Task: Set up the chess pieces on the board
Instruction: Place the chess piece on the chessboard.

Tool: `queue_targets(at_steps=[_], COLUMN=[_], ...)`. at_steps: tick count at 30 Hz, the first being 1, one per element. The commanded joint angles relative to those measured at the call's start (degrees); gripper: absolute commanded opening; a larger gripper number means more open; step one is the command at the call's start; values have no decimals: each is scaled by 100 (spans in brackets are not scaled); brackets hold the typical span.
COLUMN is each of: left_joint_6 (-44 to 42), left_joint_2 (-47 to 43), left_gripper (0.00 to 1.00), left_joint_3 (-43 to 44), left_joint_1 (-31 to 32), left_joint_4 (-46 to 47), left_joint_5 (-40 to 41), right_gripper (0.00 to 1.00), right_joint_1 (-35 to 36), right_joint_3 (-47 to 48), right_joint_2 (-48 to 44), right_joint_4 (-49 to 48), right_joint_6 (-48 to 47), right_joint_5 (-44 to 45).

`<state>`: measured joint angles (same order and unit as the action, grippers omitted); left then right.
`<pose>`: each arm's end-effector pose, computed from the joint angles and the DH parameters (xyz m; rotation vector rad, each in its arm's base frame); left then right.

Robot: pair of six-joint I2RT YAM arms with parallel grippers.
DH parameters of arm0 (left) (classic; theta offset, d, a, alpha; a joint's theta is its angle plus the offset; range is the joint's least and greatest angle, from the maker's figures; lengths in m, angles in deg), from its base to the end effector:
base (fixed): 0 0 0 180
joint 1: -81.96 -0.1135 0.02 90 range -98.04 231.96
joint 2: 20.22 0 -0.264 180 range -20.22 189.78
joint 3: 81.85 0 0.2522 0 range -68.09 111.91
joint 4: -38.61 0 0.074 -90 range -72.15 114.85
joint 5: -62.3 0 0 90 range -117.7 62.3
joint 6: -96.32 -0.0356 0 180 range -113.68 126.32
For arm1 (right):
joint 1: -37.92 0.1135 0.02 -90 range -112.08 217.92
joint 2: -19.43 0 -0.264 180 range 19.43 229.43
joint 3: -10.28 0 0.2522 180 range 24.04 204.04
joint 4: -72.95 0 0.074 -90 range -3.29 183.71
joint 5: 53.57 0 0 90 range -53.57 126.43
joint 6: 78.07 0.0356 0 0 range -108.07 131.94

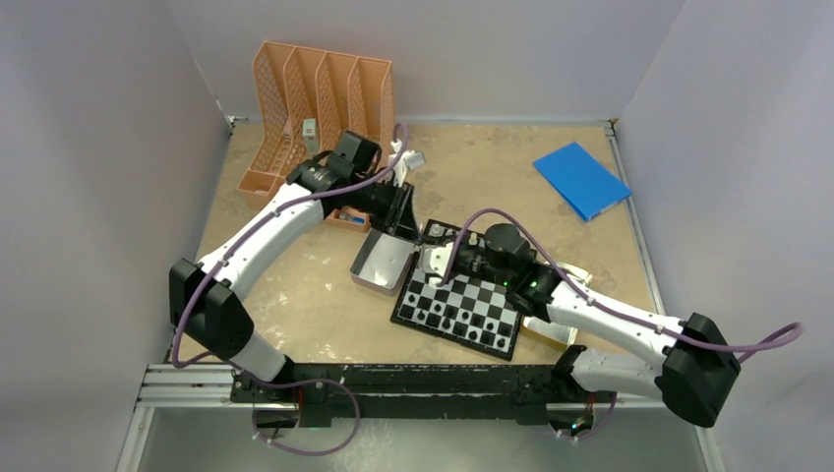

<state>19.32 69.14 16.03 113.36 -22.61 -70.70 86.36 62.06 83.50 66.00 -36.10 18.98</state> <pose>0.2665 -0.1911 0.3353 0.7397 2.4541 -1.2507 0.1635 0.2005 0.2872 -1.3844 0.9270 0.2586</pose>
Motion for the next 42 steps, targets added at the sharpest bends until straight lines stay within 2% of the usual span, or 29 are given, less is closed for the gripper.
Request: queue_targets(at_steps=[1,3,6,10,17,21,26,32,42], left_joint_6=[509,721,813,771,751,755,992,1118,1197], left_joint_2=[-637,-977,-1348,-1476,-1302,-1118,-986,-937,-776], left_gripper=[25,32,37,39,47,49,44,44,20], left_joint_3=[126,-98,-260,-264,-325,-366,-468,-431,-456], left_joint_1=[-333,-556,-664,-674,-670,-670,-673,-671,-670], left_joint_4=[853,1343,1715,1660,1845,1908,2294,2470,2604], left_joint_5=[268,200,266,443,-377,-581,-794,-630,-648], right_gripper=[0,0,0,0,0,0,0,0,0], right_joint_1=[67,66,64,66,68,66,67,65,66], right_joint_3=[140,56,-90,155,19,90,132,144,232], right_joint_2=[1,-66,-99,94,196,295,311,283,421], right_joint_4=[-979,-1564,-2452,-2531,-3049,-3115,-3056,-2884,-2769], right_joint_6=[1425,2153,3399,4967,6192,6209,6153,6020,5991], right_joint_5=[353,328,593,1609,2020,2140,2176,2185,2128])
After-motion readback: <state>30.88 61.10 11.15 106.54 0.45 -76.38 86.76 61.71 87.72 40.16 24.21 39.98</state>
